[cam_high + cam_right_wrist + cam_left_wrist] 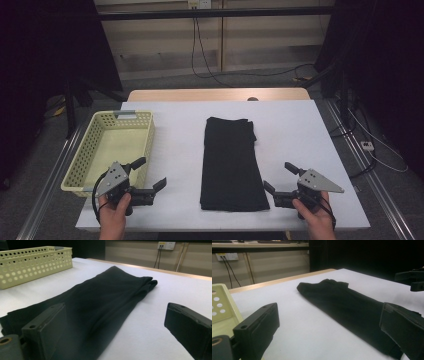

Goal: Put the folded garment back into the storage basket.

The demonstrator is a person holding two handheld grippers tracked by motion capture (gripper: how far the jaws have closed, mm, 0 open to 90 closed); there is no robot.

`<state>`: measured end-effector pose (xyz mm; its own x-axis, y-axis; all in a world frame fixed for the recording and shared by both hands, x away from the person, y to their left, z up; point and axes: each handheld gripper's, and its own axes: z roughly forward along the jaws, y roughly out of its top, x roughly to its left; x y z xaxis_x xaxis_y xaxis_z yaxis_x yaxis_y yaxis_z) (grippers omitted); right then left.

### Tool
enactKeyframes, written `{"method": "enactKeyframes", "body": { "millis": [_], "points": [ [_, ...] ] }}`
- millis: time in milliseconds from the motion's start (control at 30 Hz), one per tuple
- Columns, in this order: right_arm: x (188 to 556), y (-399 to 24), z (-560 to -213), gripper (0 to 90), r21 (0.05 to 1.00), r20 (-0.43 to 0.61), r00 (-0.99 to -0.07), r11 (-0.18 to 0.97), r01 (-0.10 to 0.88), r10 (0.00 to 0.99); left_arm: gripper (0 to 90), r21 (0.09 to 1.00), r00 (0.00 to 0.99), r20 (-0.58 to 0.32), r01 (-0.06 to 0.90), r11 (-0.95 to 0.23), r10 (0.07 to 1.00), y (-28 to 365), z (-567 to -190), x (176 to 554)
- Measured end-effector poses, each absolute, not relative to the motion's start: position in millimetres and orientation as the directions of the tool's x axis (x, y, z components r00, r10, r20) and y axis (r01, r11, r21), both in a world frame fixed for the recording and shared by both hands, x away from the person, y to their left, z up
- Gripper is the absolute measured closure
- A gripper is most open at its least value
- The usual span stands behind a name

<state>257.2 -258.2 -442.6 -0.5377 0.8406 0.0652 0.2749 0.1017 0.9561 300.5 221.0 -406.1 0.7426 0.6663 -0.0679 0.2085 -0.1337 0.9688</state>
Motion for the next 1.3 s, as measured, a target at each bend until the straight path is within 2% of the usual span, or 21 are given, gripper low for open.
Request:
{"method": "enactKeyframes", "body": {
  "millis": [467,567,600,633,700,867,933,1000,1133,1233,1300],
  "points": [
    [264,-237,-435,7.5,0.943,0.084,-0.681,0.162,0.289,0.727,2.8,0.964,0.743,-0.073,0.223,-0.144,0.665,213,-402,303],
    [268,-230,-431,15.8,0.94,0.099,-0.721,0.173,0.293,0.686,2.8,0.96,0.747,-0.072,0.231,-0.156,0.661,207,-402,304],
    [268,-230,-431,15.8,0.94,0.099,-0.721,0.173,0.293,0.686,2.8,0.96,0.749,-0.072,0.232,-0.158,0.659,205,-402,305],
    [271,-222,-431,22.8,0.931,0.103,-0.744,0.198,0.305,0.661,2.8,0.956,0.75,-0.071,0.24,-0.171,0.657,202,-402,306],
    [272,-213,-432,28.7,0.92,0.096,-0.776,0.242,0.308,0.623,2.8,0.954,0.751,-0.068,0.241,-0.178,0.656,199,-402,307],
    [270,-192,-436,36.0,0.895,0.084,-0.85,0.336,0.293,0.52,2.8,0.952,0.746,-0.076,0.251,-0.174,0.662,195,-398,308],
    [270,-186,-437,42.7,0.891,0.09,-0.869,0.35,0.289,0.487,2.9,0.952,0.745,-0.072,0.249,-0.177,0.663,194,-396,310],
    [270,-182,-437,42.9,0.886,0.089,-0.875,0.363,0.287,0.475,2.9,0.953,0.745,-0.071,0.248,-0.177,0.663,193,-396,310],
    [269,-166,-445,44.6,0.839,0.098,-0.912,0.46,0.291,0.397,2.9,0.947,0.747,-0.063,0.254,-0.197,0.662,187,-394,314],
    [267,-162,-449,43.3,0.821,0.094,-0.916,0.49,0.292,0.389,2.9,0.945,0.749,-0.055,0.253,-0.208,0.66,185,-394,315],
    [267,-157,-454,39.0,0.8,0.061,-0.919,0.531,0.279,0.391,2.9,0.943,0.753,-0.056,0.256,-0.214,0.655,184,-395,317]
  ]
}}
